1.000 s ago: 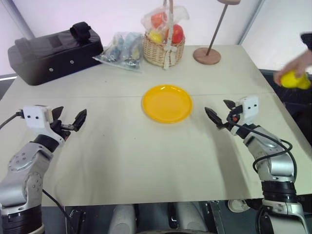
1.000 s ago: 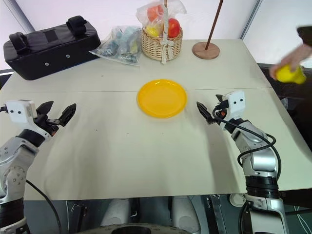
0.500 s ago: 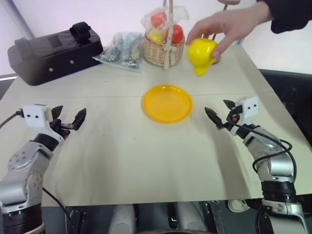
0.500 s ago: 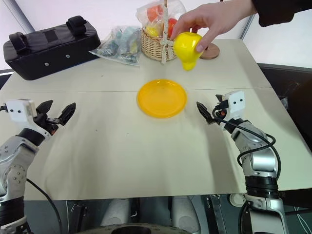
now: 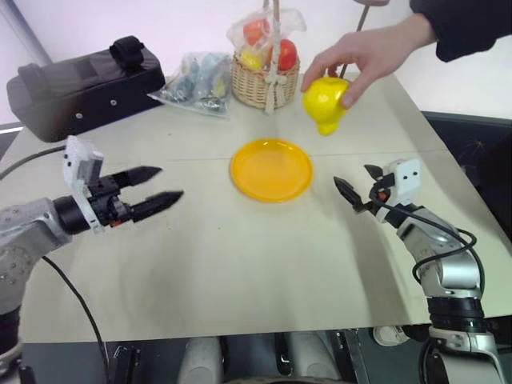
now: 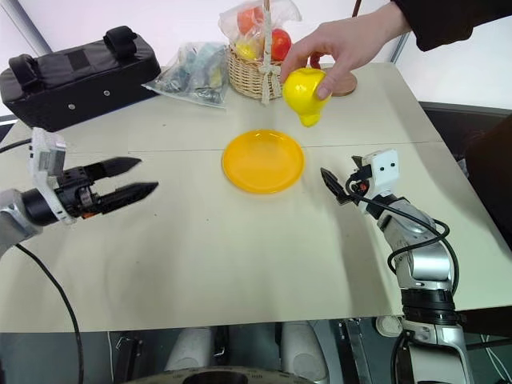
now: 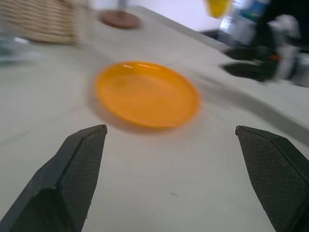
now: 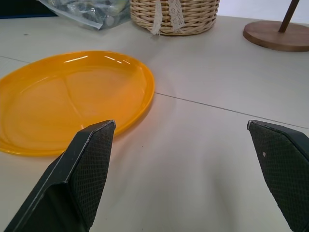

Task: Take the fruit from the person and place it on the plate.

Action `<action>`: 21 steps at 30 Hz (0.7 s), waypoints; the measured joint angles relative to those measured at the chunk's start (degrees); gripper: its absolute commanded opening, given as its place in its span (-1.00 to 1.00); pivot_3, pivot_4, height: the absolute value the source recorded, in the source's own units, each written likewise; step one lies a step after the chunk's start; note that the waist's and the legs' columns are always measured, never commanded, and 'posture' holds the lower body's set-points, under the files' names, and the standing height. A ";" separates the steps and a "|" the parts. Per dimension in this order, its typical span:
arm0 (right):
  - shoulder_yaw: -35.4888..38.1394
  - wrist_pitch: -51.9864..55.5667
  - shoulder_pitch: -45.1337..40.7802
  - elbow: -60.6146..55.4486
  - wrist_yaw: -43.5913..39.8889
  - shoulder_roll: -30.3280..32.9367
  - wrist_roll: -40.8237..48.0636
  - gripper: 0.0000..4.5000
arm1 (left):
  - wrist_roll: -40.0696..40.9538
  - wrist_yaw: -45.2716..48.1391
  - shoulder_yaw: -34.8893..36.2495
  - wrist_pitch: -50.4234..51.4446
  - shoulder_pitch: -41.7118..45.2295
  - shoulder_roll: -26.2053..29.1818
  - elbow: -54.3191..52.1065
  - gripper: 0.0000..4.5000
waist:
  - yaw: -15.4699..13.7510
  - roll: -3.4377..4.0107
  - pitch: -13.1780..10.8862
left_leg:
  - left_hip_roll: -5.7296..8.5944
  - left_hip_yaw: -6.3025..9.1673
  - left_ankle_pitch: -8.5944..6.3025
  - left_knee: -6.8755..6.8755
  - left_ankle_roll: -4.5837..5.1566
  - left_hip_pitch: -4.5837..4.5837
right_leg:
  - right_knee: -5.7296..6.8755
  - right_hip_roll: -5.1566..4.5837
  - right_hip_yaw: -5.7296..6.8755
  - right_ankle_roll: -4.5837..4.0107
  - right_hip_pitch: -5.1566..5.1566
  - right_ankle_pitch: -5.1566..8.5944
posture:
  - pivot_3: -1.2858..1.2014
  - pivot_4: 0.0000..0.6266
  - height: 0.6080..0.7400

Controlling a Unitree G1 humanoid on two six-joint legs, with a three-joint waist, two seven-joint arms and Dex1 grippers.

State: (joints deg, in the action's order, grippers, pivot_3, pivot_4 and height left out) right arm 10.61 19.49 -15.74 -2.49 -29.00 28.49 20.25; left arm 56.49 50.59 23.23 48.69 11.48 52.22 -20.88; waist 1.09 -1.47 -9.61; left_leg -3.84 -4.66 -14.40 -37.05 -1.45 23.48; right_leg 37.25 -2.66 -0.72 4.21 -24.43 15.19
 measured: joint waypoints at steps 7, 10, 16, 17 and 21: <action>0.70 5.22 0.62 -6.83 -1.08 2.47 2.51 1.00 | 2.90 1.62 -1.48 2.86 5.08 1.20 -0.01 0.99 | -0.29 0.00 0.00 | 0.02 0.00 0.00 -0.02 0.00 0.01 | -0.01 -0.02 -0.01 -0.05 0.01 0.03 | 0.03 -0.52 1.00; 1.07 11.08 -0.49 -10.88 -1.84 4.08 6.28 1.00 | 2.98 1.55 -2.05 3.18 5.34 1.11 -0.02 0.99 | -0.08 0.00 0.00 | 0.01 0.01 0.00 -0.01 0.00 0.01 | -0.01 0.00 -0.01 -0.05 0.01 0.02 | 0.03 -0.52 1.00; 0.78 17.05 -6.81 -13.67 -1.32 4.05 10.08 1.00 | 2.75 0.77 -2.26 3.08 5.59 0.10 0.00 0.99 | -0.20 0.00 0.00 | 0.02 0.02 0.00 -0.02 0.00 0.01 | -0.02 0.00 -0.01 -0.07 0.01 0.03 | 0.03 -0.52 1.00; 0.69 17.23 -7.28 -13.67 -1.19 3.97 10.18 1.00 | 2.74 0.61 -2.27 3.08 5.57 -0.07 -0.01 0.99 | -0.21 0.00 0.00 | 0.02 0.02 0.00 -0.02 0.00 0.01 | -0.02 0.00 -0.01 -0.07 0.01 0.03 | 0.03 -0.52 1.00; -0.18 17.67 -10.81 -12.71 -0.60 2.06 10.43 1.00 | 2.49 -0.95 -2.21 2.86 4.30 -1.29 -0.27 0.99 | -0.25 -0.01 0.00 | 0.02 0.02 0.00 -0.03 0.00 0.03 | -0.02 0.00 -0.01 -0.05 0.00 0.03 | 0.03 -0.52 1.00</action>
State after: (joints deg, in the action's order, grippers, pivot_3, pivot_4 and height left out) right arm 10.42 37.16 -26.55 -15.20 -29.60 30.54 30.68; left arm 58.98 49.64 21.02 51.55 15.78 50.92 -21.15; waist 0.84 -1.48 -9.60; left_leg -3.83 -4.64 -14.40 -37.08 -1.45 23.51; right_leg 37.24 -2.67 -0.73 4.16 -24.43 15.21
